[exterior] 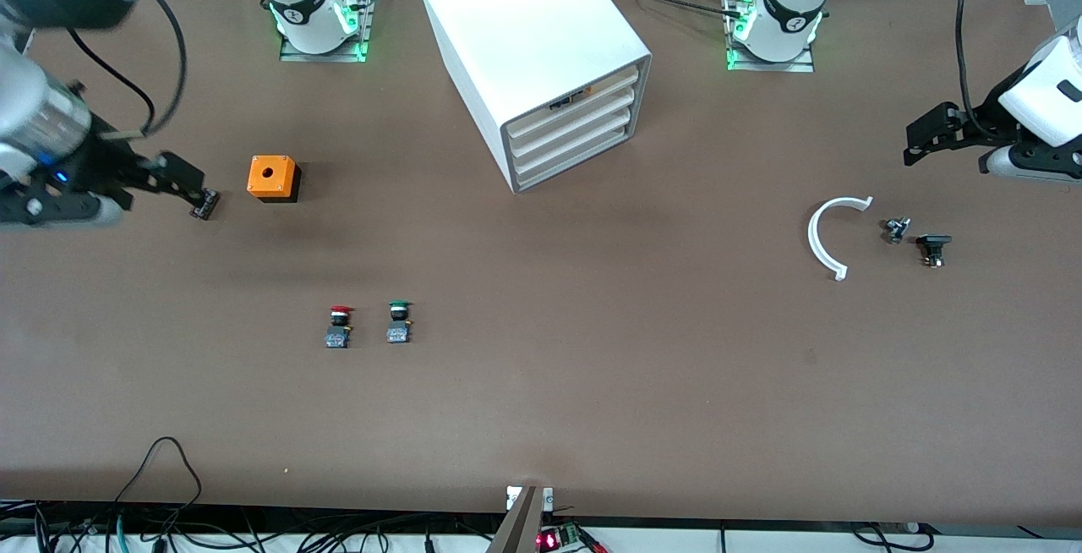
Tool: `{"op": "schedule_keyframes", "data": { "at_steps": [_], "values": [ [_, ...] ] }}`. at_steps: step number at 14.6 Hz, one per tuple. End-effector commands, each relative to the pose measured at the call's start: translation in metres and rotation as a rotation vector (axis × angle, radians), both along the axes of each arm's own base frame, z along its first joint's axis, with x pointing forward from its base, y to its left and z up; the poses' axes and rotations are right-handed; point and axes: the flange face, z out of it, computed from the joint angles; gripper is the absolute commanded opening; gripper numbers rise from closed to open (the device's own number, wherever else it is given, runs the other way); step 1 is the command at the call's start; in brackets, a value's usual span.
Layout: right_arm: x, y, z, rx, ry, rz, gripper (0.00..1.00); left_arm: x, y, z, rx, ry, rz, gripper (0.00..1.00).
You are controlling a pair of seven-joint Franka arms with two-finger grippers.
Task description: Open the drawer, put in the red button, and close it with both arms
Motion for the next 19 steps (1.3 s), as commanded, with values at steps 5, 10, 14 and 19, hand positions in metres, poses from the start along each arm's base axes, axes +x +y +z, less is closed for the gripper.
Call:
{"op": "schedule_keyframes", "data": {
  "at_steps": [5, 10, 14, 19],
  "values": [
    [0.053, 0.047, -0.104, 0.029, -0.032, 0.061, 1.00, -0.024, -0.031, -0.008, -0.224, 0.194, -0.045, 1.00],
    [0.081, 0.057, -0.190, 0.051, -0.064, 0.065, 1.00, -0.027, -0.064, -0.079, -0.532, 0.589, -0.110, 1.00],
    [0.090, 0.078, -0.262, 0.068, -0.087, 0.058, 1.00, -0.009, -0.078, -0.139, -0.738, 0.555, -0.254, 1.00],
    [0.094, 0.070, -0.334, 0.068, -0.099, 0.051, 1.00, -0.036, -0.122, -0.235, -0.952, 0.393, -0.330, 1.00]
  ]
}}
